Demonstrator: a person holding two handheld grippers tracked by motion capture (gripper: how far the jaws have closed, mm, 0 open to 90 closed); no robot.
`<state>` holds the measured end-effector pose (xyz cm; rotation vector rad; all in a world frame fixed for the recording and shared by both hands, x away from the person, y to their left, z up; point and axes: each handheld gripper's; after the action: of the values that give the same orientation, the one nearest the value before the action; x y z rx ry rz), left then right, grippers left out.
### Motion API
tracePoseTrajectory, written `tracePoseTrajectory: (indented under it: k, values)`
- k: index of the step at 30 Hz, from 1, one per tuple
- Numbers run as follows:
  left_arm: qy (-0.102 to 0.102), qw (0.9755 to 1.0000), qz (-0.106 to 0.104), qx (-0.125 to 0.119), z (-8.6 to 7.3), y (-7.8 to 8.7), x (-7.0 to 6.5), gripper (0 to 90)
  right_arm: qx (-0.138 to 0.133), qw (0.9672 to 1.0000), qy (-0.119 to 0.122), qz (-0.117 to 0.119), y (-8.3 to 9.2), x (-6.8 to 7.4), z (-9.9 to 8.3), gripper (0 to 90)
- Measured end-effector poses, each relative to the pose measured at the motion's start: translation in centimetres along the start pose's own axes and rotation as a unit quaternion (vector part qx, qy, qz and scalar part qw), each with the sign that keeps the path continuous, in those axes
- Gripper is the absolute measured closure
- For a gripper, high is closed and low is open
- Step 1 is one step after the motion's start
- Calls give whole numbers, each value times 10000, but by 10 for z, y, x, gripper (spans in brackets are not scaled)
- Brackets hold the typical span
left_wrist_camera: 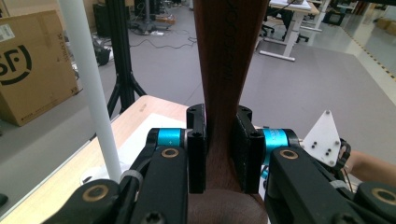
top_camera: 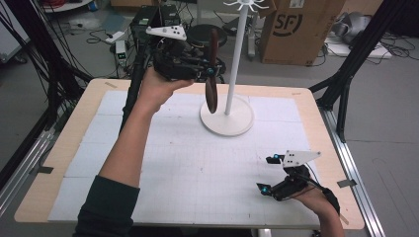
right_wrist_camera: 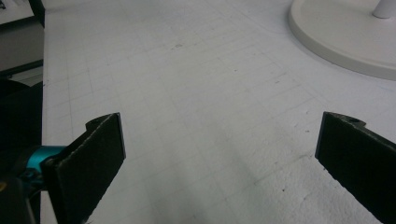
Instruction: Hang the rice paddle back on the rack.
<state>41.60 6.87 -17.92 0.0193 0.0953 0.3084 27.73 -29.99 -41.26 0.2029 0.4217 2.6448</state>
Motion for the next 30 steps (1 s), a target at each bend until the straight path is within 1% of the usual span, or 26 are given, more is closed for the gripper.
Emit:
tracePoseTrajectory:
  k: [6,10,12,17,21,22,23,26,30]
  values:
    - [10,10000,55,-26,10,-10,6,776,-24,10000,-23,-7,1,0,0,4]
    - [-2,10000,90,14,15,-15,11,776,-26,10000,-23,-8,1,0,-1,4]
    - [41,9999,96,-3,18,-18,14,776,-30,10000,-28,-10,2,0,-1,4]
    - [66,9999,142,3,26,-24,21,776,-34,10000,-25,1,2,0,-1,4]
    - [103,9997,170,-106,30,-29,26,776,-54,10000,-15,17,1,0,0,4]
    - [113,9997,161,-126,31,-30,27,776,-61,10000,-11,19,2,0,0,4]
    - [126,9996,194,-136,31,-31,27,776,-54,10000,-2,3,2,0,0,4]
    - [119,9996,228,-65,31,-36,29,776,-51,10000,-18,13,2,0,0,4]
    - [172,9996,225,-47,32,-44,32,776,-44,10000,-33,19,2,1,-1,4]
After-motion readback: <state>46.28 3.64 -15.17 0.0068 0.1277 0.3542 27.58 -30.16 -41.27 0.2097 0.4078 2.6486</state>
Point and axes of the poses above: each handheld gripper's, and its own axes: y roughly backward along the jaws, z roughly out of its top, x roughly to its left, and after that the axes turned 14 degrees about -x, right-handed
